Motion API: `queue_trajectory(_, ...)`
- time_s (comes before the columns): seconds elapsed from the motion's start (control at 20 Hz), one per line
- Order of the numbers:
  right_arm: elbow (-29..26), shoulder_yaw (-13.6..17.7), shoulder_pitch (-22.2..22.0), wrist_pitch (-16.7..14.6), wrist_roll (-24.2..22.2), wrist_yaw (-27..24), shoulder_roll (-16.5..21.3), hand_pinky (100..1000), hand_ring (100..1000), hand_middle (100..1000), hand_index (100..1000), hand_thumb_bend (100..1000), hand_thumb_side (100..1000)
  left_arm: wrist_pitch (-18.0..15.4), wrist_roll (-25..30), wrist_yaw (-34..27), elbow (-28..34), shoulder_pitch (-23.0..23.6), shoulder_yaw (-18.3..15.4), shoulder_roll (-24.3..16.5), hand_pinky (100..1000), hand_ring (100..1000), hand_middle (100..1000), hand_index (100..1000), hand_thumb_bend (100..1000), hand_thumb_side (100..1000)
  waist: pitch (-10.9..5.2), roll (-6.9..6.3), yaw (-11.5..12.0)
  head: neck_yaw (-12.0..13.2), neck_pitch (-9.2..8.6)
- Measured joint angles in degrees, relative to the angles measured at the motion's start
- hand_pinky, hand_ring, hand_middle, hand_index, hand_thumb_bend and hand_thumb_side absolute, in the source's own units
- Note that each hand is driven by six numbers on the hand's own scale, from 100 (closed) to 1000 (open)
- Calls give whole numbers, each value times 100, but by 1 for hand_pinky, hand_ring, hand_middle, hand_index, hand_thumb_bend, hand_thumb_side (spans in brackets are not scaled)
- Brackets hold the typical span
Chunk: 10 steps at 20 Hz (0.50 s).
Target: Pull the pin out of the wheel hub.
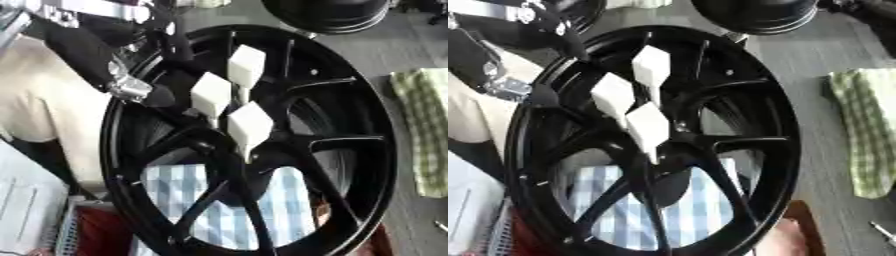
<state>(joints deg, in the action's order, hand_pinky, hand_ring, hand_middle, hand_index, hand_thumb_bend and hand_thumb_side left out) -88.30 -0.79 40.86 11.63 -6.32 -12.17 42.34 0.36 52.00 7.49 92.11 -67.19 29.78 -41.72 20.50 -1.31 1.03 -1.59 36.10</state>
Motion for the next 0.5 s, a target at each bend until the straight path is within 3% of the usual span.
queue_trajectory(0.5, 5, -35, 29, 20, -45, 15, -45, 839, 716, 675, 712, 129, 521, -136, 0, -99, -135, -97, 202, 52, 835, 821, 813, 883, 516, 599, 44, -138, -70, 98, 2)
